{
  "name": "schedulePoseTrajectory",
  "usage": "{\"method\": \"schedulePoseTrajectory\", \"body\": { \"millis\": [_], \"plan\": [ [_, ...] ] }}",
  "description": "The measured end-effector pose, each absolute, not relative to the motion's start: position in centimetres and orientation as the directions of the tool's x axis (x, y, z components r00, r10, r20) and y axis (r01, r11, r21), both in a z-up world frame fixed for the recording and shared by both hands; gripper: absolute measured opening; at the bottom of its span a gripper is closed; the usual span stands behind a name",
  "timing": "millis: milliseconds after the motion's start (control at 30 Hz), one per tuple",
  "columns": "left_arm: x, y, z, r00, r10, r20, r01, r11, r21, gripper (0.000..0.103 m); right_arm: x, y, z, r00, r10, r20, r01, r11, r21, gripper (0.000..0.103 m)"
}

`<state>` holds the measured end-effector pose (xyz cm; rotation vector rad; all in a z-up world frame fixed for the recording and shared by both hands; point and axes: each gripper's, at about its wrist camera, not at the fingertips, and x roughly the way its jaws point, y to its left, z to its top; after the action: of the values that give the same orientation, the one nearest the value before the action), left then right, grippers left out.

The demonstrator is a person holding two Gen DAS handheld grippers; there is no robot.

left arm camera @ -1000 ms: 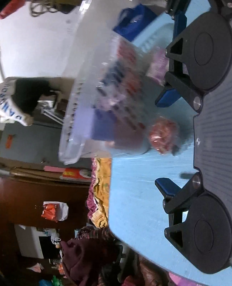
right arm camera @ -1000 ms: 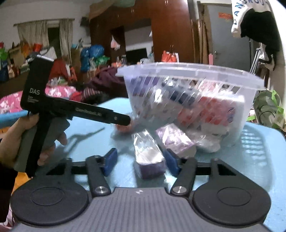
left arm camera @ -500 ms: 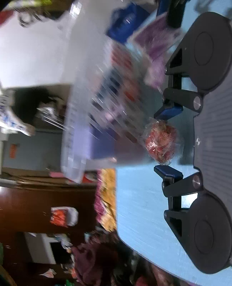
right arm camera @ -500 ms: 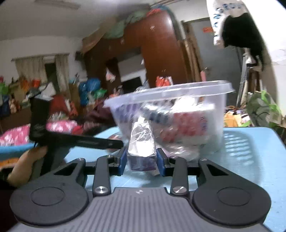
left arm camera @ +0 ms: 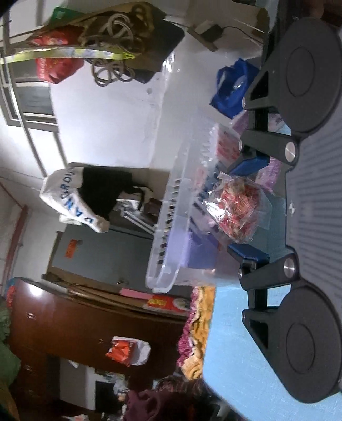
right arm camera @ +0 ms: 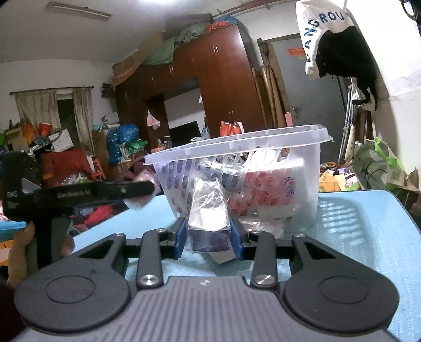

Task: Organize objects
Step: 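Grasp the red wrapped ball with left gripper while right grasps silver bagged box, then carry the red ball and silver box over the basket and release them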

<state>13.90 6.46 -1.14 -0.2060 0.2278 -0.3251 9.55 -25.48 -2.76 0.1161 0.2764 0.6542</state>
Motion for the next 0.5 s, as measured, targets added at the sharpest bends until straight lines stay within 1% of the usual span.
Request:
{"method": "schedulePoseTrajectory", "body": {
  "millis": [200, 500],
  "plan": [
    [14.7, 7.23, -1.32, 0.897, -0.395, -0.196, 0.329, 0.896, -0.299, 0.059, 9.68, -25.43, -2.73, 0.757, 0.617, -0.214, -0.582, 0.787, 0.205, 0.039],
    [14.38, 7.26, -1.45, 0.891, -0.415, -0.182, 0.351, 0.886, -0.302, 0.06, 9.73, -25.55, -2.79, 0.759, 0.617, -0.208, -0.583, 0.786, 0.205, 0.039]
  ]
}}
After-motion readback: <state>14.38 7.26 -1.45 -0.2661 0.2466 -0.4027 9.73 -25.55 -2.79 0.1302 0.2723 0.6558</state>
